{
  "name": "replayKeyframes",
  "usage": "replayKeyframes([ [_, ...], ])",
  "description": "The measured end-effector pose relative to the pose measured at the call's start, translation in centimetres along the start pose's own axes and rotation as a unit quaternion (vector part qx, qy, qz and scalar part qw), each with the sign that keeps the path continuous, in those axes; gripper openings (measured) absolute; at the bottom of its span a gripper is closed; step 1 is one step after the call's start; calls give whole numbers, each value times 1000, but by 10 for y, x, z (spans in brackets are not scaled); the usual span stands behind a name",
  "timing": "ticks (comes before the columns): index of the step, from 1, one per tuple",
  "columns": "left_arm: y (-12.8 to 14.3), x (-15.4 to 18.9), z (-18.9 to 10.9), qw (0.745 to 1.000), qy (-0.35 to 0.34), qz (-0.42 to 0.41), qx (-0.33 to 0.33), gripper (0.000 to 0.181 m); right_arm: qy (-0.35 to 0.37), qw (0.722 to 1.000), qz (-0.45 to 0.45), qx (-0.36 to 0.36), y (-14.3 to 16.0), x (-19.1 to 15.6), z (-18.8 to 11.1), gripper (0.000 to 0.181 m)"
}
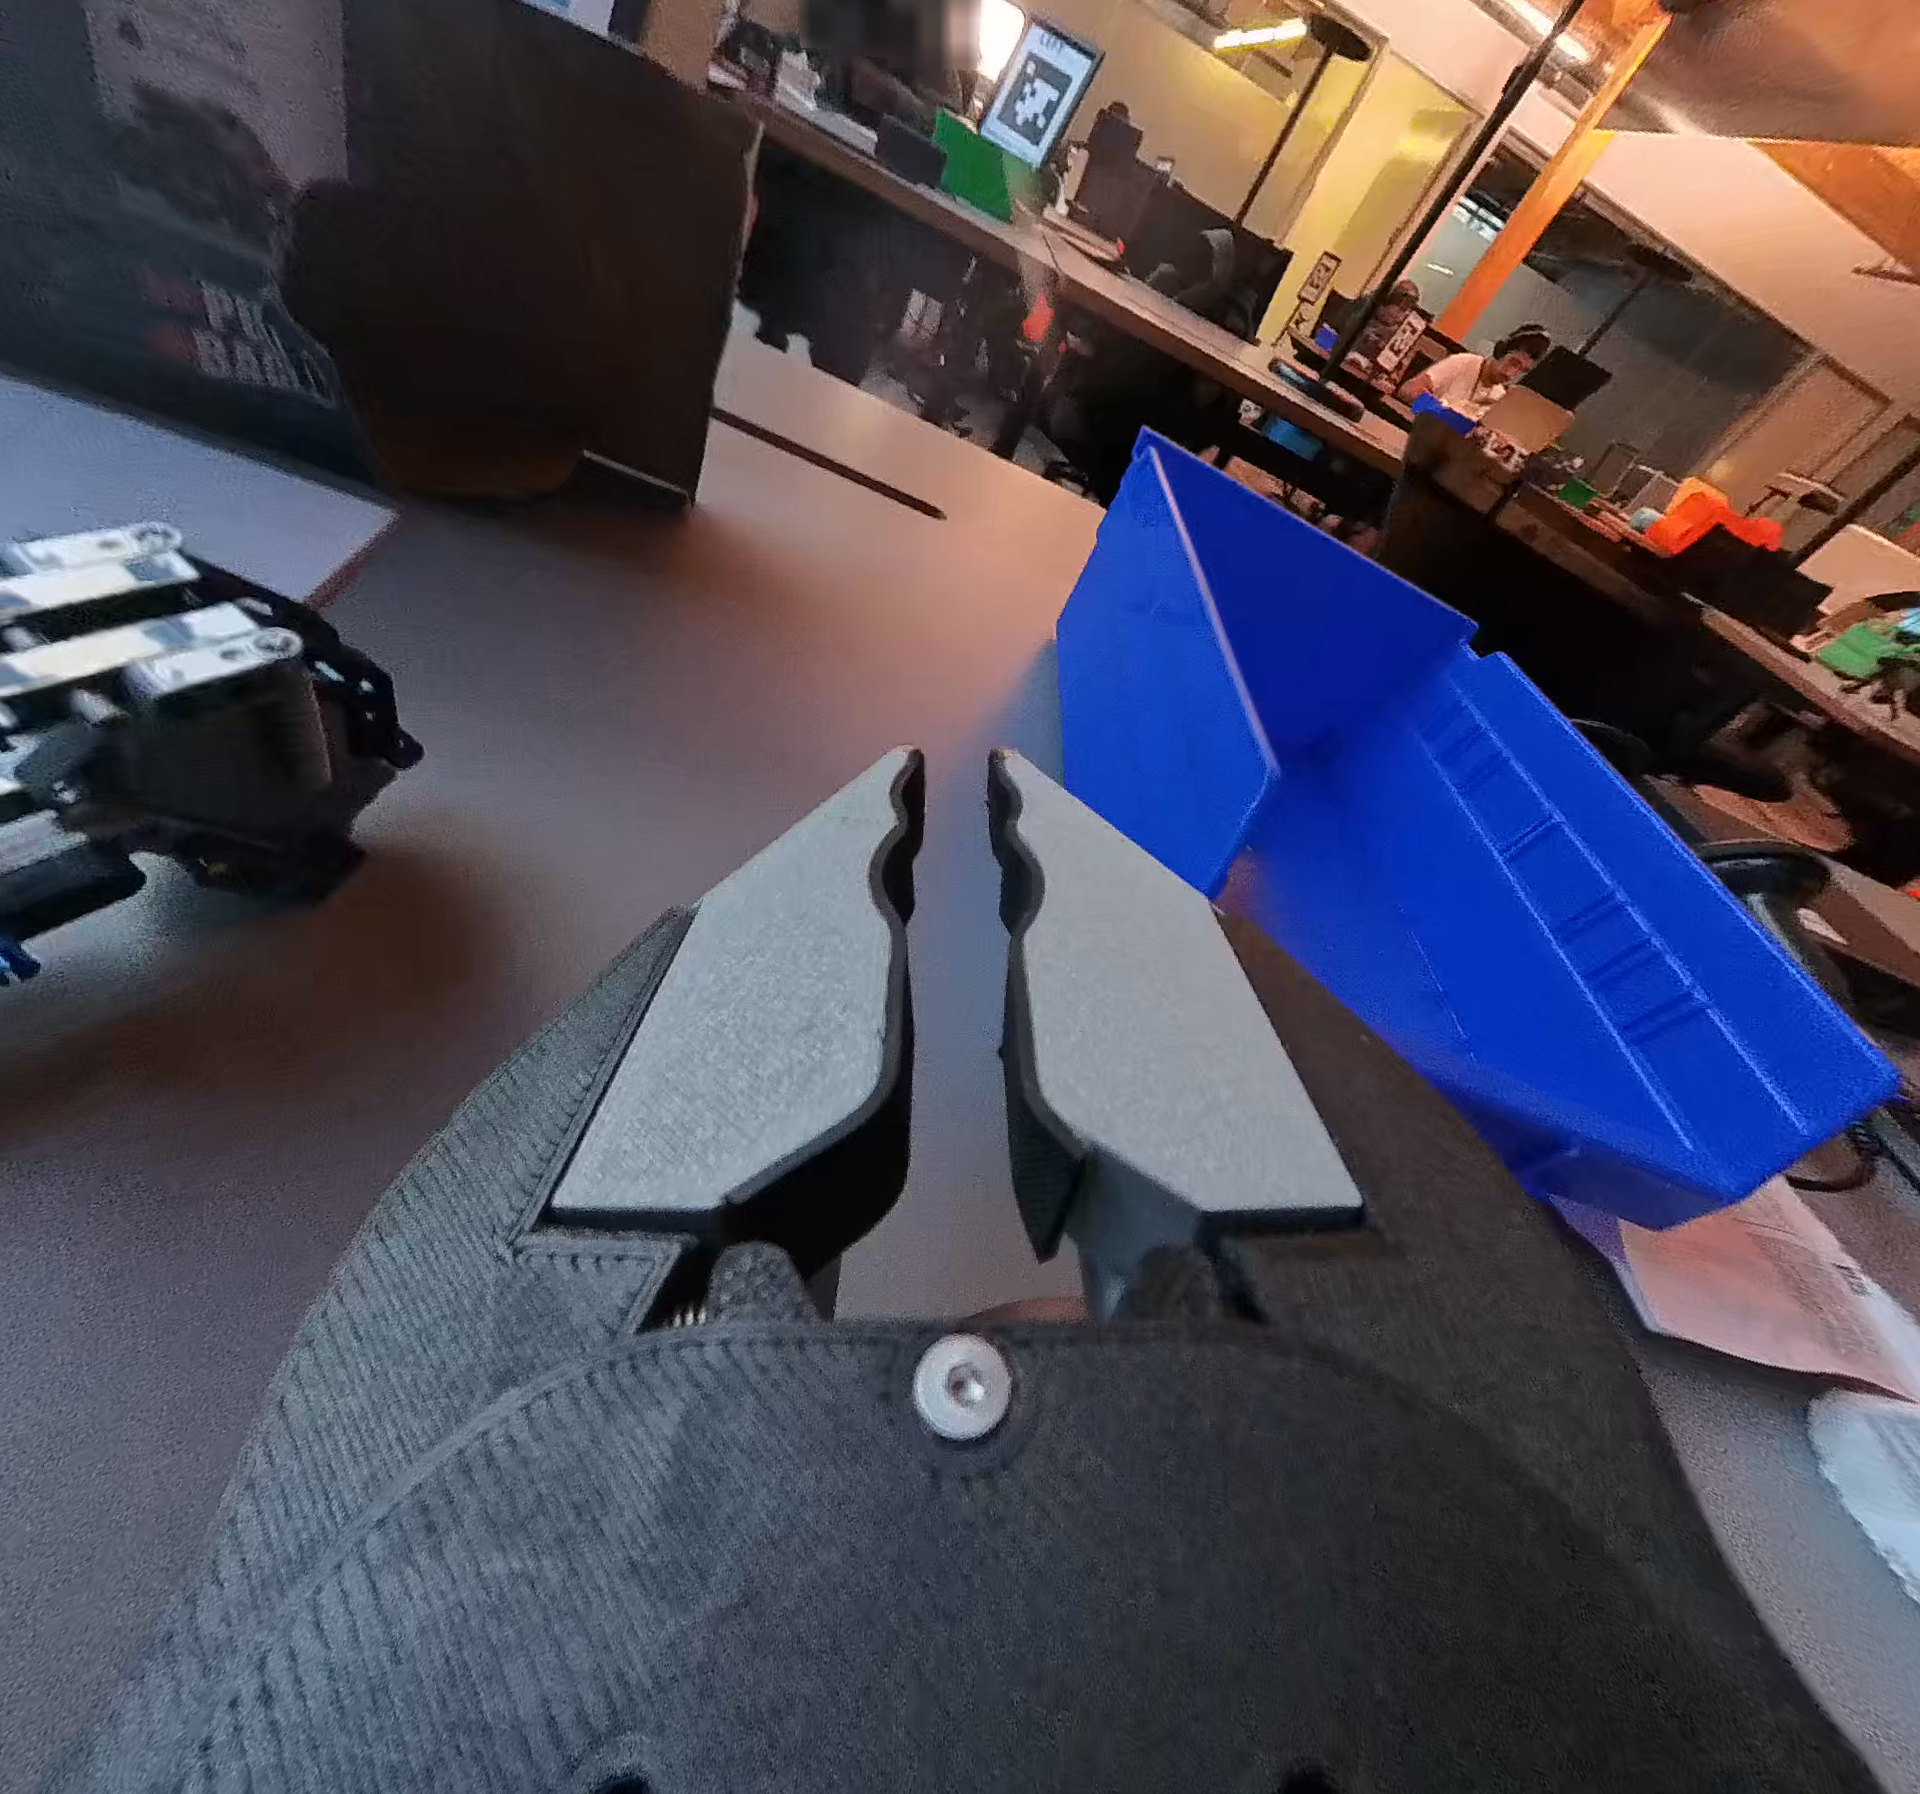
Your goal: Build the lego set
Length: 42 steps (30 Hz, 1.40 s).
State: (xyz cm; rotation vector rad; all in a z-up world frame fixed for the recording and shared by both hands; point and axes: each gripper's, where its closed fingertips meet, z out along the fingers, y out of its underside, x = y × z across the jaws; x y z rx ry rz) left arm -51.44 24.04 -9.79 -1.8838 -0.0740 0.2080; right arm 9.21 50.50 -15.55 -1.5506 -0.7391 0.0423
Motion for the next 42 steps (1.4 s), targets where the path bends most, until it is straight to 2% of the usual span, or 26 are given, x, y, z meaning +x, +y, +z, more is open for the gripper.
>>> replayKeyframes([
  [4, 18, 19, 6, 999, 22, 12, -22, 7, 1, 999, 20, 35, -10, 7, -2, 10],
  [8, 19, 26, 14, 1000, 21, -12, -13, 6, -4, 999, 31, 39, -11, 7, -4, 9],
  [11, 18, 23, 15, 999, 15, -43, 0, 5, -7, 999, 26, 17, -4, 5, 1, 10],
  [15, 3, 22, 9, 992, 30, -112, 47, 0, 6, 1000, 1, 7, -1, 7, 6, 7],
  [22, -23, 2, -15, 985, -7, -123, 121, 0, 48, 999, 9, 10, -2, 26, 14, 6],
  [29, -26, -6, -20, 980, -17, -143, 136, 0, 59, 998, 19, 18, -4, 34, 21, 7],
  [32, -40, -35, -43, 964, -58, -178, 191, 0, 59, 998, 23, 23, -5, 35, 20, 5],
  [35, -50, -52, -63, 940, -56, -230, 246, 0, 61, 997, 29, 26, -5, 37, 19, 7],
  [42, -39, -26, -40, 960, -11, -208, 188, 0, 60, 997, 38, 16, -1, 38, 21, 7],
])
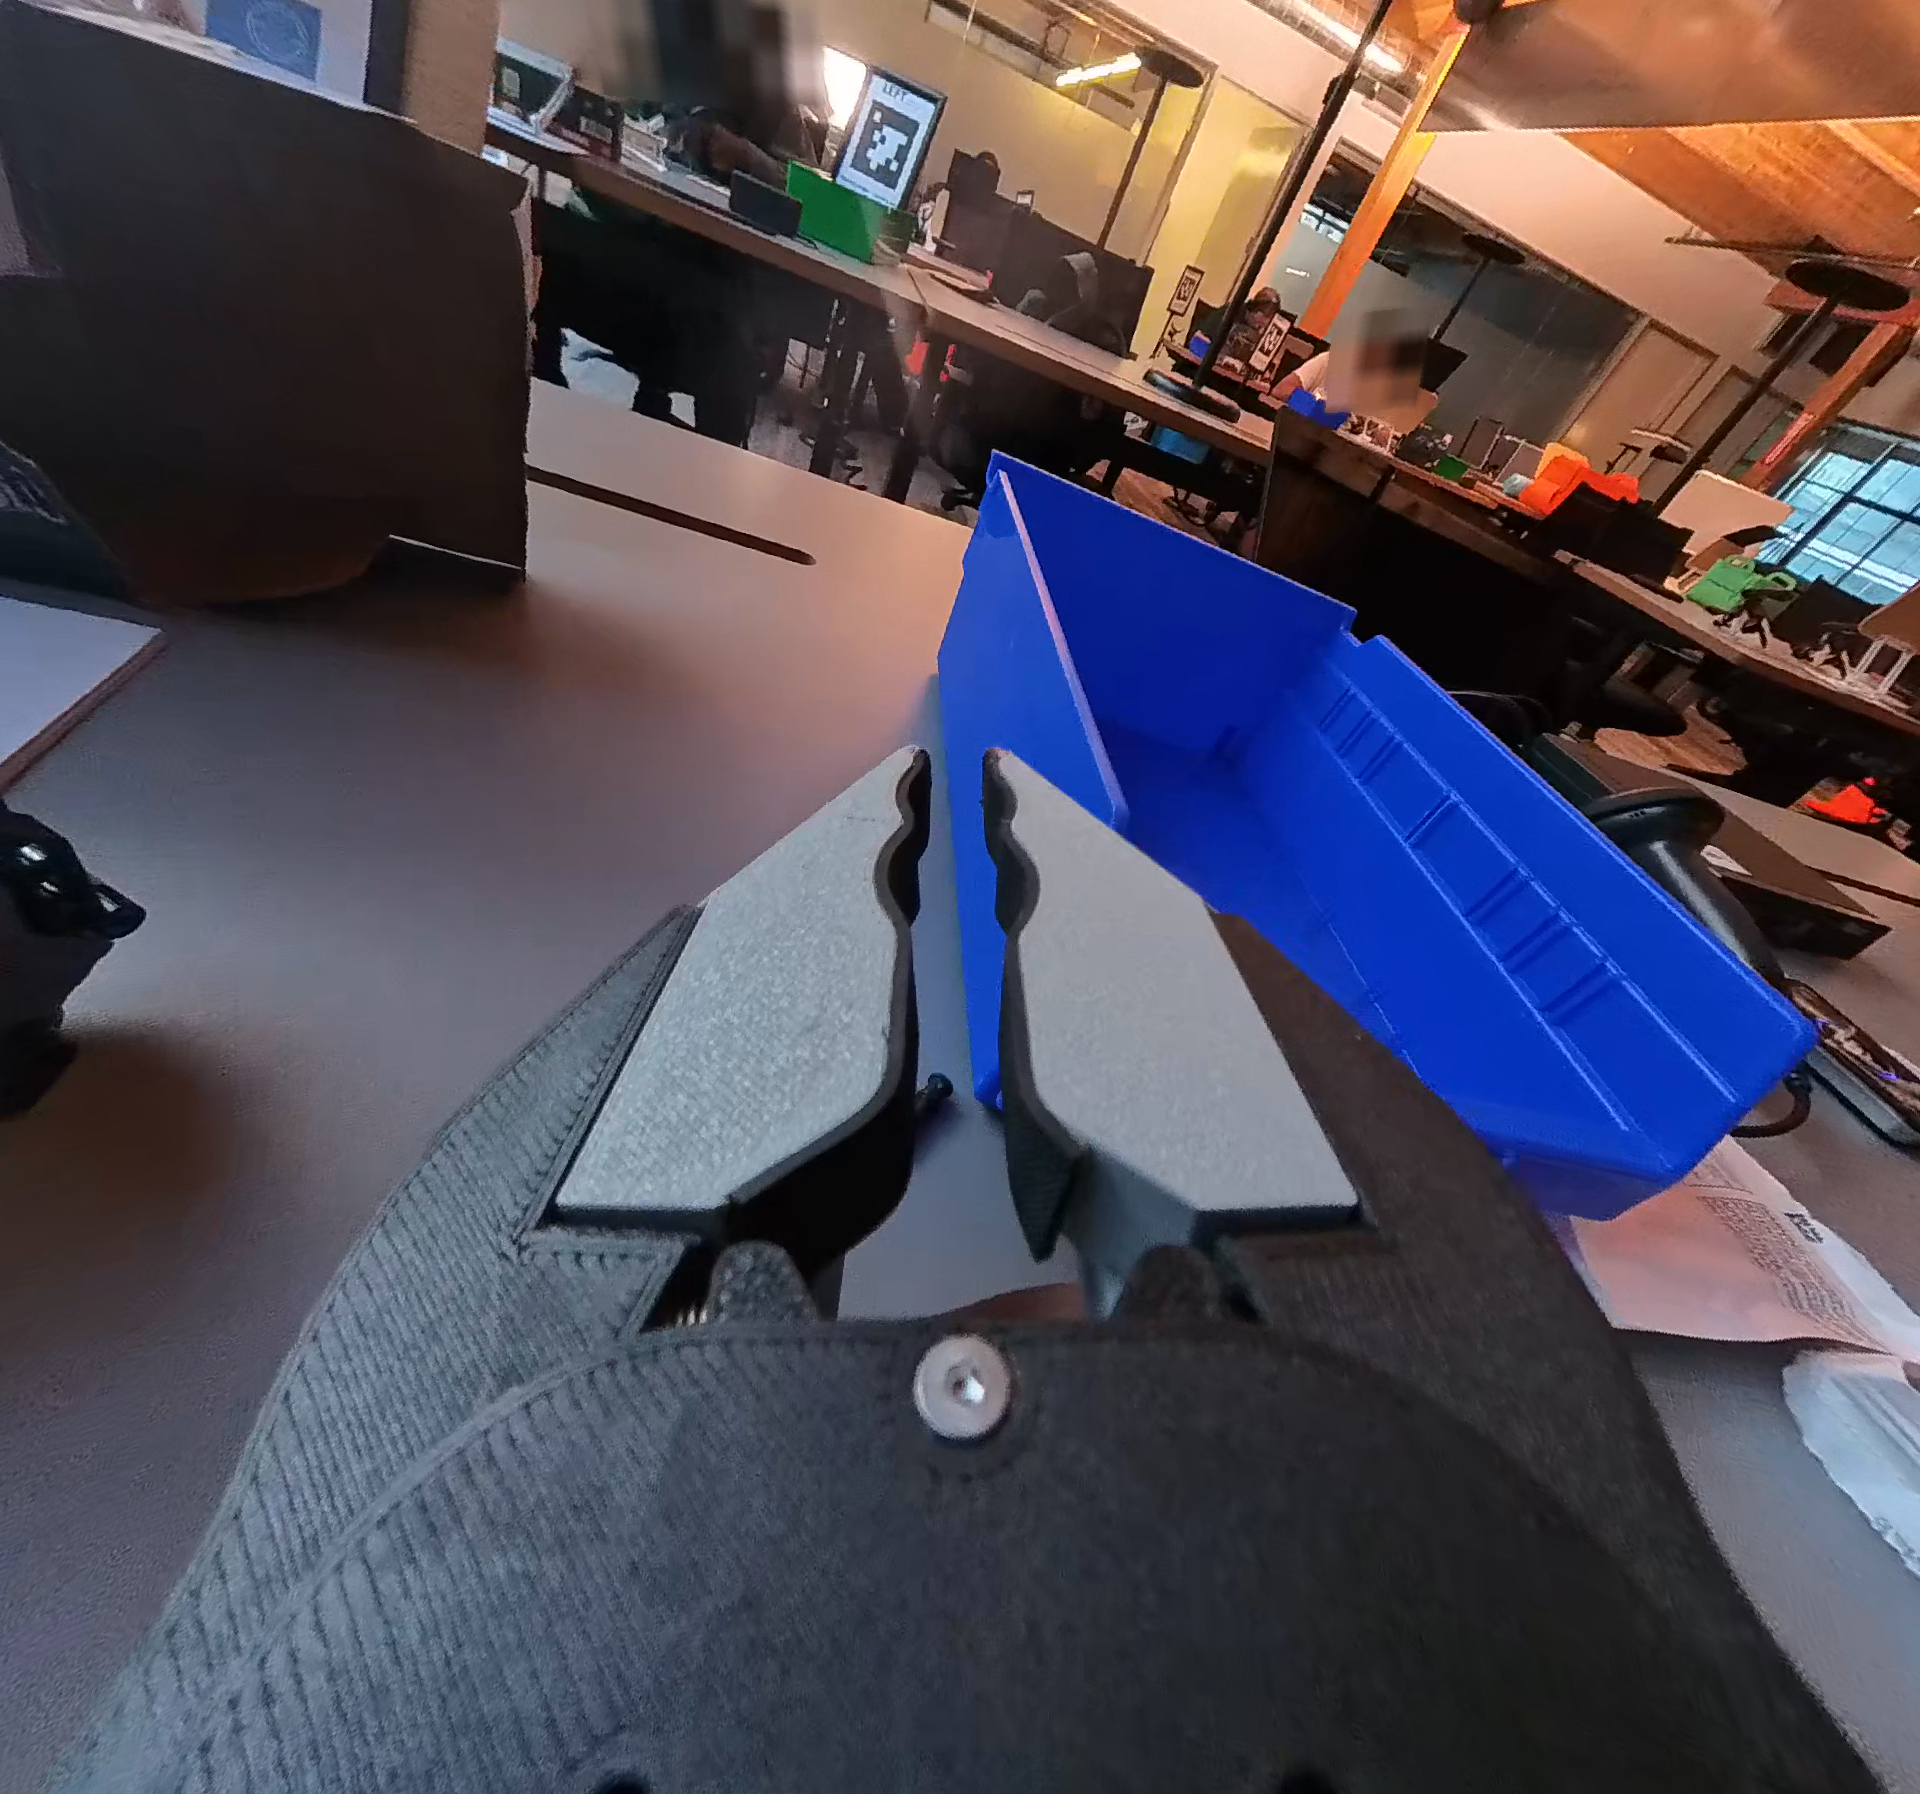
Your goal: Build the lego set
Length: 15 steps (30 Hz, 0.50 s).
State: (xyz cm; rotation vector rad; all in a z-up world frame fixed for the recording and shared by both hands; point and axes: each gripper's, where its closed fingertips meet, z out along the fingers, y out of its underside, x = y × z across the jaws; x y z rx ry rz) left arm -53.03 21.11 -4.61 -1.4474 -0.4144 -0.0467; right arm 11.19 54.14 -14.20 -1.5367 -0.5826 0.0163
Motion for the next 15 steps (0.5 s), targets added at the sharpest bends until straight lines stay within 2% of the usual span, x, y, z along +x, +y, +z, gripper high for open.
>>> replayKeyframes([
  [15, 10, 11, 3, 999, 28, -9, -18, 0, 8, 1000, 21, -6, 3, 7, 1, 11],
])
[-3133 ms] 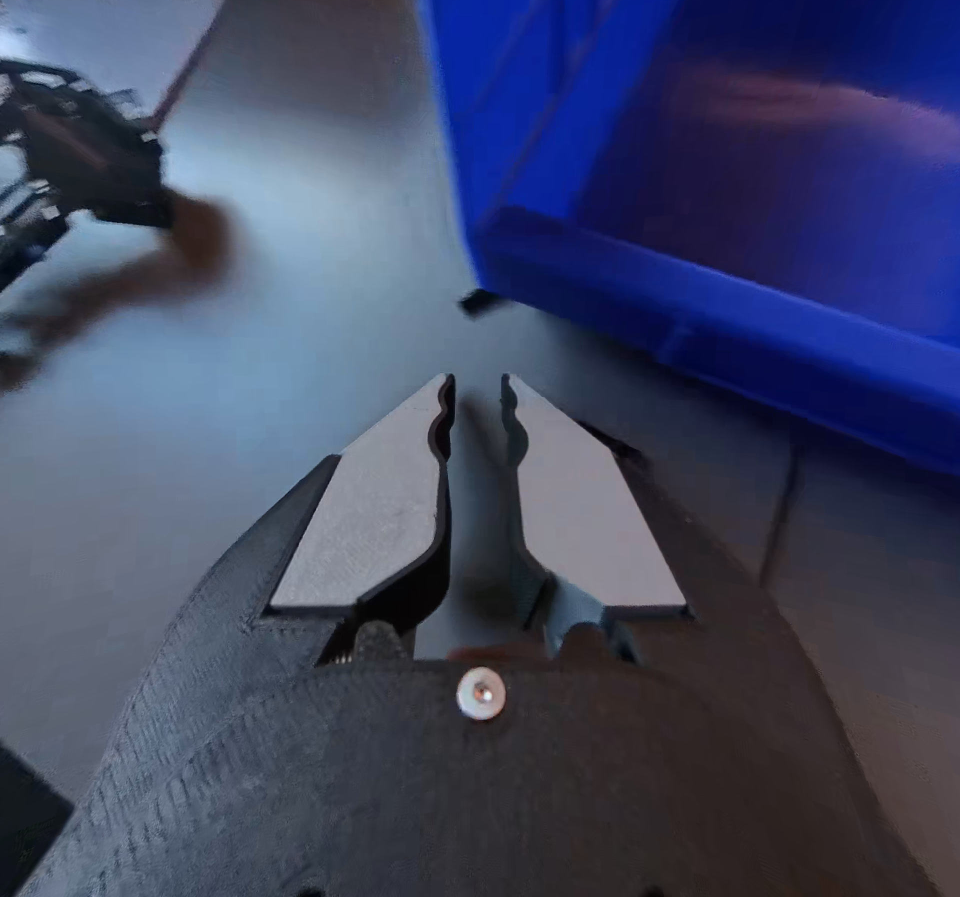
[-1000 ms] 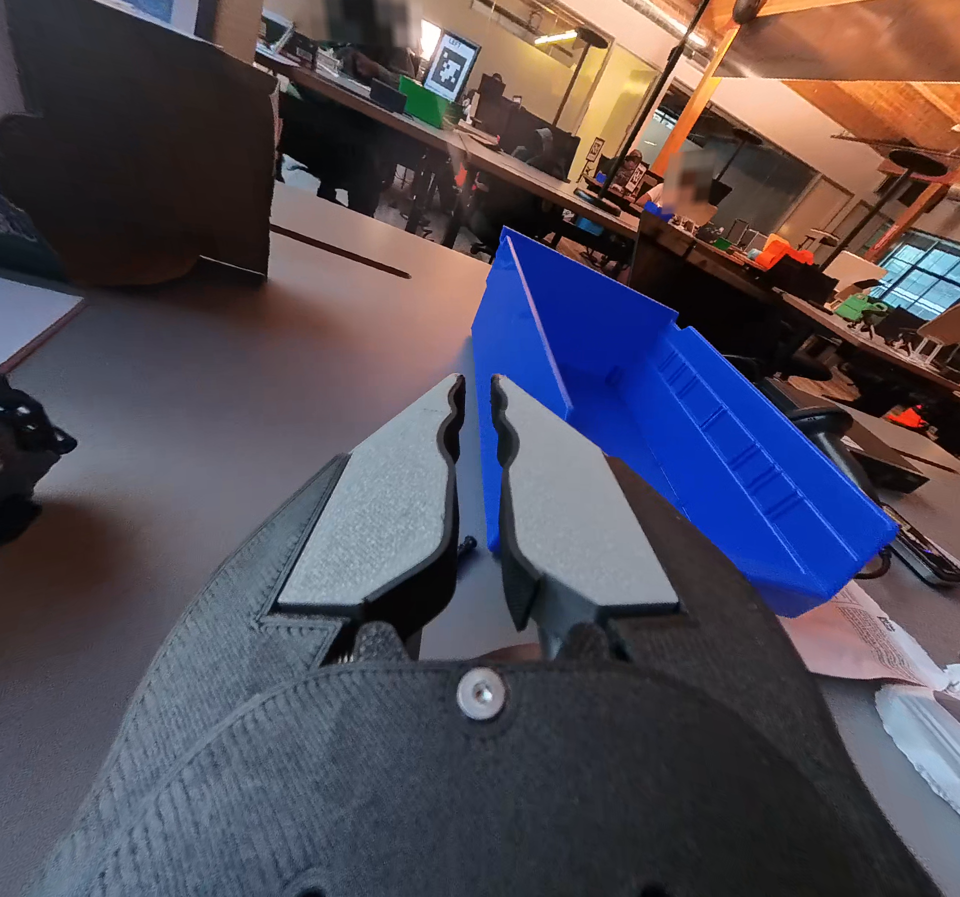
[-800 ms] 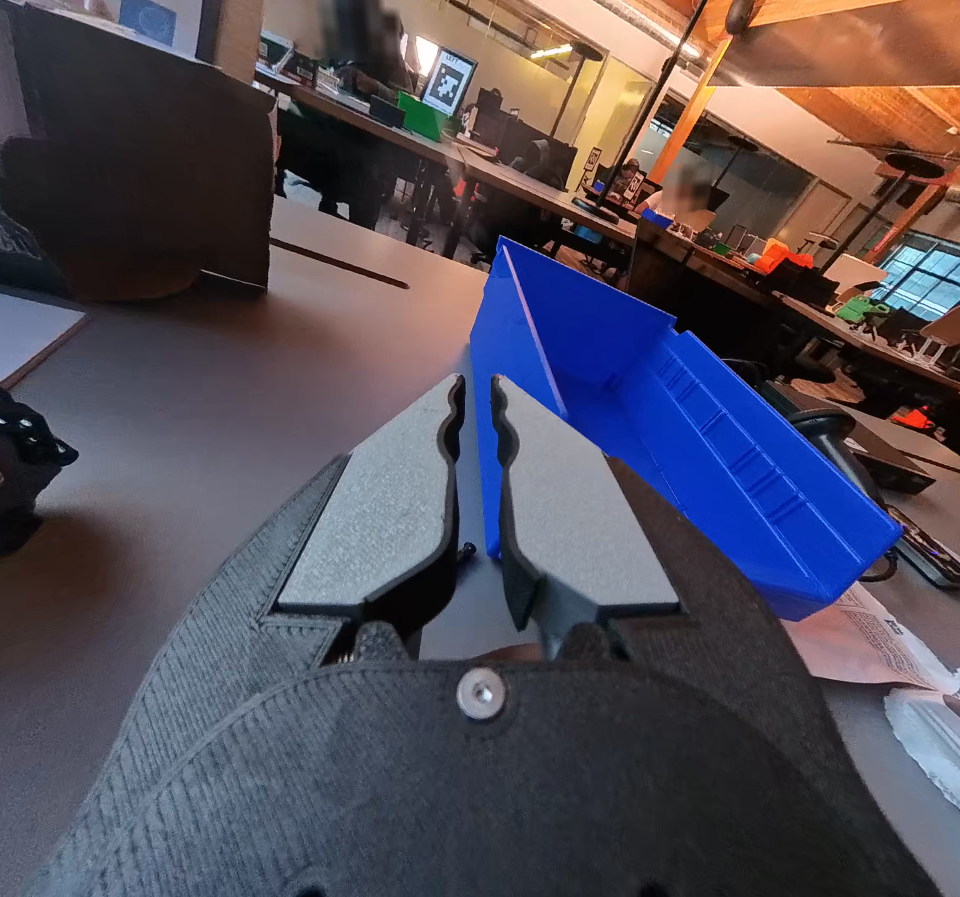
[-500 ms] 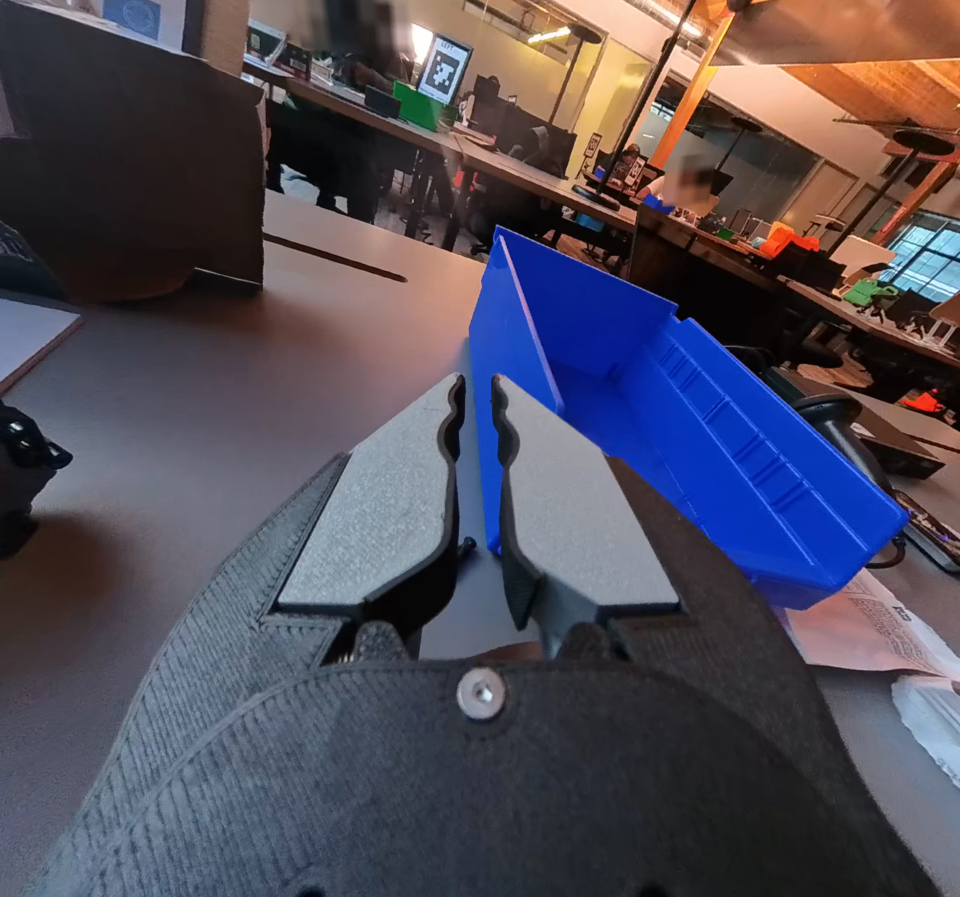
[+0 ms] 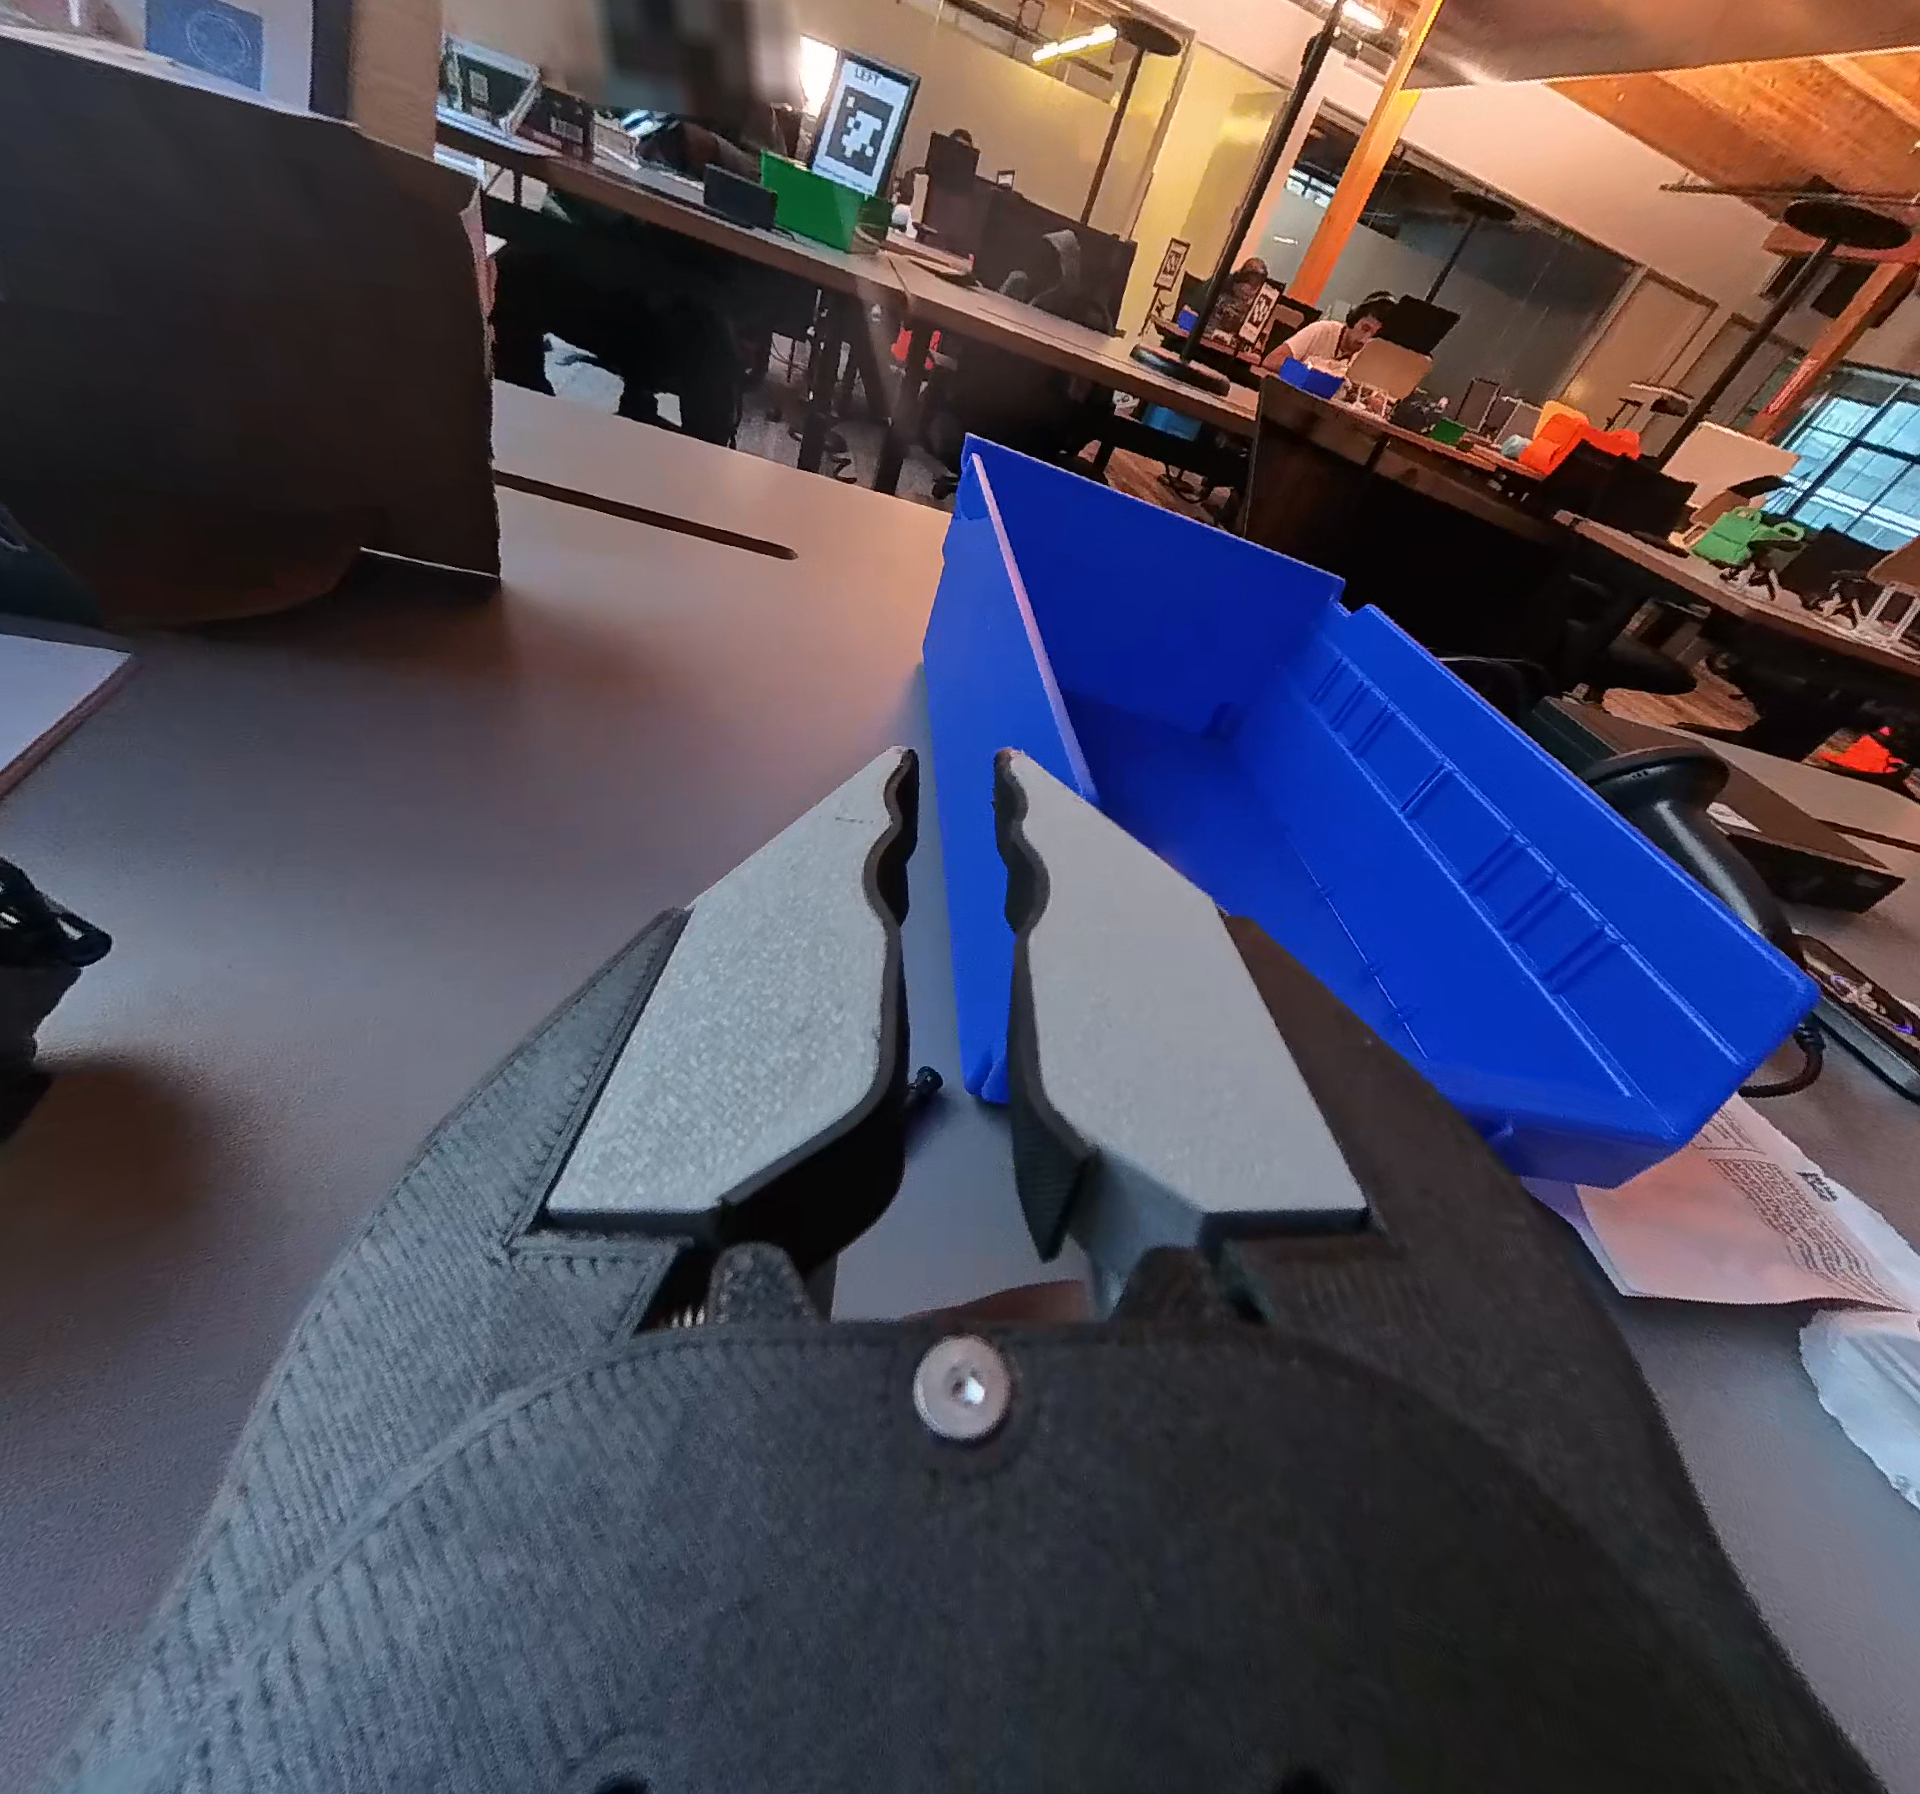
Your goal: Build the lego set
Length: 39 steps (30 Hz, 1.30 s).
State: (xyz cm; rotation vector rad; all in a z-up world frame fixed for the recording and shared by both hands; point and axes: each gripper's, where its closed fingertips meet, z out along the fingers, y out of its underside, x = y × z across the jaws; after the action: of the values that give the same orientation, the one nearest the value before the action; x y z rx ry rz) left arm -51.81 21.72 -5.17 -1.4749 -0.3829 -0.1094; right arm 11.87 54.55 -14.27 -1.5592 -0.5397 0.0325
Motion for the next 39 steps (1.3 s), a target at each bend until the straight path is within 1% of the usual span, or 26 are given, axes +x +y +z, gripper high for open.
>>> replayKeyframes([
  [22, 6, 6, 2, 1000, 16, -8, -14, 0, 7, 1000, 3, -1, 1, 3, 0, 11],
  [26, 9, 7, 3, 1000, 14, -1, -22, 0, 6, 1000, 0, -2, 1, 2, 0, 11],
  [28, 15, 9, 5, 999, 19, 9, -36, 0, 6, 1000, -1, -2, 1, 2, 0, 10],
  [29, 22, 14, 7, 998, 30, 19, -55, 0, 5, 1000, -1, -2, 1, 2, 0, 10],
  [31, 47, 29, 10, 989, 71, 51, -123, 0, 3, 1000, -1, -2, 1, 1, 0, 11],
  [32, 61, 39, 10, 979, 101, 77, -157, 5, 1, 1000, 0, -1, 0, 0, 0, 11],
  [33, 77, 47, 8, 965, 127, 115, -196, 10, -2, 1000, 3, 1, -1, -1, 0, 11],
  [35, 104, 48, 8, 935, 138, 171, -278, 11, -11, 1000, 9, 2, -1, -3, 1, 11],
  [36, 112, 52, 8, 920, 150, 178, -314, 13, -15, 1000, 11, 1, 0, -4, 1, 12],
  [37, 118, 61, 8, 905, 177, 178, -344, 17, -19, 1000, 13, 1, 0, -6, 2, 12],
  [38, 125, 68, 9, 887, 203, 179, -375, 17, -24, 1000, 14, 3, -1, -7, 2, 12],
  [39, 133, 68, 12, 865, 215, 191, -411, 19, -29, 999, 16, 4, -2, -9, 2, 12],
])
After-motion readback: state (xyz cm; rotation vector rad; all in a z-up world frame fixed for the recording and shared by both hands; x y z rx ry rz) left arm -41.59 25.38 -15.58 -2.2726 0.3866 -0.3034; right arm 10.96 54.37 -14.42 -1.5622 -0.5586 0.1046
